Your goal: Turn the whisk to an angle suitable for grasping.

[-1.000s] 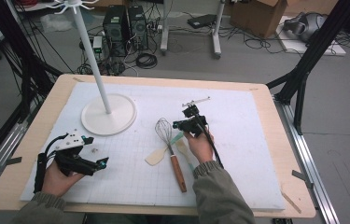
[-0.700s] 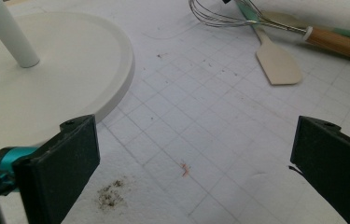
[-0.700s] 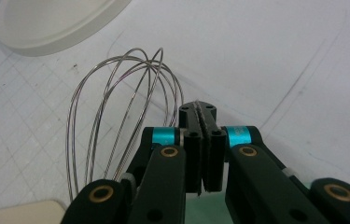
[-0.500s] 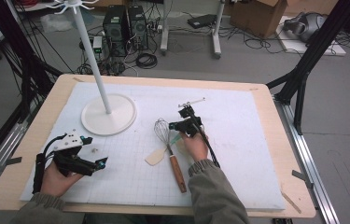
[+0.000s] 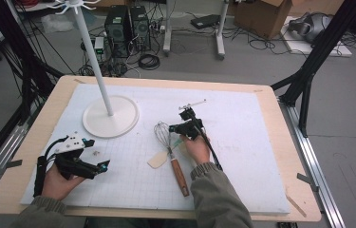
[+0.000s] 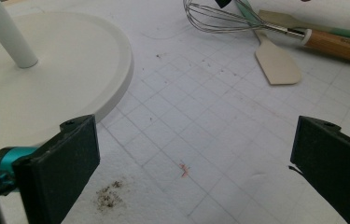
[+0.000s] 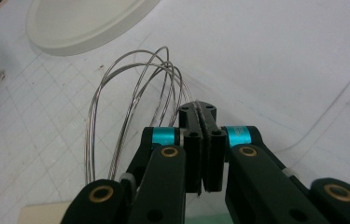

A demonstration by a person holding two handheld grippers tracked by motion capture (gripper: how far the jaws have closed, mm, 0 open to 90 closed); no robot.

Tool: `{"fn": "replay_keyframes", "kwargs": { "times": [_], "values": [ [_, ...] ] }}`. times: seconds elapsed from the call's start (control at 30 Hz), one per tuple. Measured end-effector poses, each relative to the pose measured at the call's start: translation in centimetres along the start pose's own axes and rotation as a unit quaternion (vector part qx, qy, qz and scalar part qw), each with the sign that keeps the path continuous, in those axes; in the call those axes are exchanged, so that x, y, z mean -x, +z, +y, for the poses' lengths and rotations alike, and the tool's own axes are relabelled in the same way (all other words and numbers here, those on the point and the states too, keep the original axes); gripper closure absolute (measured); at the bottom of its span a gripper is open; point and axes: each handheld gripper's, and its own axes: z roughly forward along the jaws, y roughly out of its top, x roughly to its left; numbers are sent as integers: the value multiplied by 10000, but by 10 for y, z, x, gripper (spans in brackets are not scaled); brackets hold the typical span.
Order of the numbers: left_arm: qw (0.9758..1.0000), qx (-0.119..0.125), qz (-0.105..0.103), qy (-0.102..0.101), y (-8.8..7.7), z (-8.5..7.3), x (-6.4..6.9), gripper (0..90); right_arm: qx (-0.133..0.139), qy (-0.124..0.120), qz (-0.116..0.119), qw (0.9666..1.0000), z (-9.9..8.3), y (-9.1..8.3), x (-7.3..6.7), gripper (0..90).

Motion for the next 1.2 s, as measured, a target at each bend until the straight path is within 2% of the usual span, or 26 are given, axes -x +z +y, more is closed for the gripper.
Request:
{"fn": "replay_keyframes", "kwargs": {
  "times": [0.57, 1.2],
  "values": [
    [10000, 15, -10, -12, 0, 0, 0, 17, -70, -159, 225, 9996, 6, 8, -12, 894],
    [10000, 38, -23, -23, 0, 0, 1, 17, -230, -454, 564, 9971, 11, 24, -31, 894]
  ]
}}
